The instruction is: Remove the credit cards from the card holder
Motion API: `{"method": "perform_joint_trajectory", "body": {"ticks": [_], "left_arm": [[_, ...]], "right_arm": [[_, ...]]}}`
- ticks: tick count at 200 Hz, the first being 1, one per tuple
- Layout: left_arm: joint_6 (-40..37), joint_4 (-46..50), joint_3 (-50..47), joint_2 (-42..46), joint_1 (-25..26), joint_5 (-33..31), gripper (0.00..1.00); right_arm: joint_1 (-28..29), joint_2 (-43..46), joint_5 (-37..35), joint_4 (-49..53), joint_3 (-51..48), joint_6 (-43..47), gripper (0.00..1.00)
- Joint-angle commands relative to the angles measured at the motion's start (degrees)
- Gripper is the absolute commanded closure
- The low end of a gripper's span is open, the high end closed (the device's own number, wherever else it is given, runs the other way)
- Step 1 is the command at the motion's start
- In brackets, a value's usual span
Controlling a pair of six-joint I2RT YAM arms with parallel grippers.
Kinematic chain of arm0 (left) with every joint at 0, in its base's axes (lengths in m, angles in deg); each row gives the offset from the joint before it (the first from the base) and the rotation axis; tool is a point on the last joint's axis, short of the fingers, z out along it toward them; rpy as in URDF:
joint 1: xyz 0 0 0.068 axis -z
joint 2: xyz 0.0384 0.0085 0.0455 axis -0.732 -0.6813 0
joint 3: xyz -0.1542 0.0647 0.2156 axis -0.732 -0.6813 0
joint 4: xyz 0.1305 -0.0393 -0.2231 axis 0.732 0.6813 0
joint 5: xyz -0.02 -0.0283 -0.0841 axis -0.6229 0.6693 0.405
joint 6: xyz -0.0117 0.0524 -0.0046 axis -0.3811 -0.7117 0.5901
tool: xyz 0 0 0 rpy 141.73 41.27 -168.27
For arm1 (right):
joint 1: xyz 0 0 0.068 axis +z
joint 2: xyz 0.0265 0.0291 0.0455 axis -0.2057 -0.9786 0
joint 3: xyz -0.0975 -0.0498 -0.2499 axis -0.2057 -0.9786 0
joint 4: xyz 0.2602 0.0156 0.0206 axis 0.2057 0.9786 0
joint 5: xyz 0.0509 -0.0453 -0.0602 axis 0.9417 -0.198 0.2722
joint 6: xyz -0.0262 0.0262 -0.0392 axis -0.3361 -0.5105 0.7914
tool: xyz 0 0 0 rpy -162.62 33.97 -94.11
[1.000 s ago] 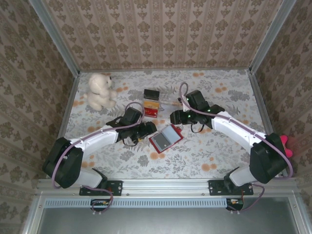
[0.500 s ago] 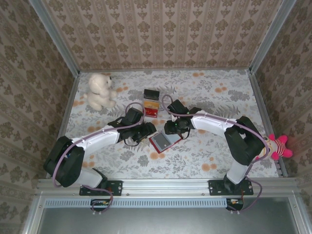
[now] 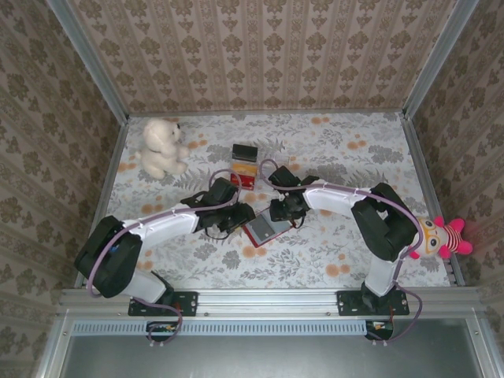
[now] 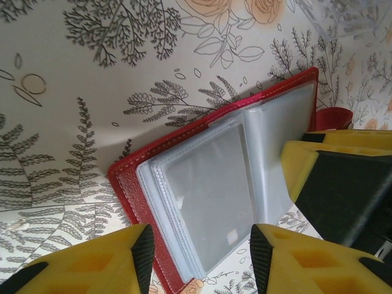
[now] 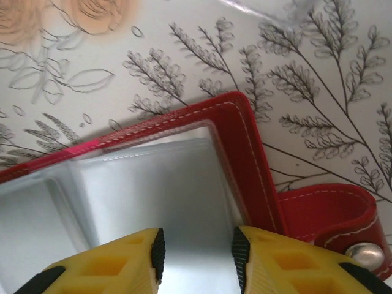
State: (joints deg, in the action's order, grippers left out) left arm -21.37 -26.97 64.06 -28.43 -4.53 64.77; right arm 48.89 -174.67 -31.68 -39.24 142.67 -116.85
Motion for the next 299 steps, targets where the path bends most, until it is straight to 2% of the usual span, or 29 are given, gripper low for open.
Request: {"method": "perform_joint_trajectory", "body": {"ticks": [1, 69, 107, 165, 193, 249, 299], "left_arm": [[1.4, -0.6, 0.9, -0.8, 1.0, -1.0, 0.52], [3.1, -2.7, -1.2, -2.9, 1.5, 0.0, 0.59], [2.4, -2.3, -0.4, -4.2, 1.6, 0.6, 0.66], [1.8, -3.0, 1.3, -7.7, 2.3, 2.8, 0.65], [1.3, -2.7, 1.7, -7.7, 2.3, 2.9, 0.69], [-0.3, 1.3, 2.4, -5.0, 2.3, 0.4, 0.67], [-0.9, 0.2, 2.9, -5.6, 2.3, 1.6, 0.74]], "right_arm": [[0.5, 0.5, 0.8, 2.2, -3.4, -4.1, 0.63], [0.7, 7.5, 5.3, -2.7, -14.0, -18.2, 0.64], [0.5, 8.5, 5.2, -2.6, -14.4, -18.2, 0.65], [0.3, 7.1, 6.2, -3.3, -14.0, -17.4, 0.65], [0.3, 6.9, 6.4, -3.5, -14.0, -17.2, 0.65], [0.1, 6.7, 6.6, -3.6, -14.0, -17.0, 0.66], [0.1, 6.2, 6.9, -3.6, -13.9, -16.4, 0.66]]}}
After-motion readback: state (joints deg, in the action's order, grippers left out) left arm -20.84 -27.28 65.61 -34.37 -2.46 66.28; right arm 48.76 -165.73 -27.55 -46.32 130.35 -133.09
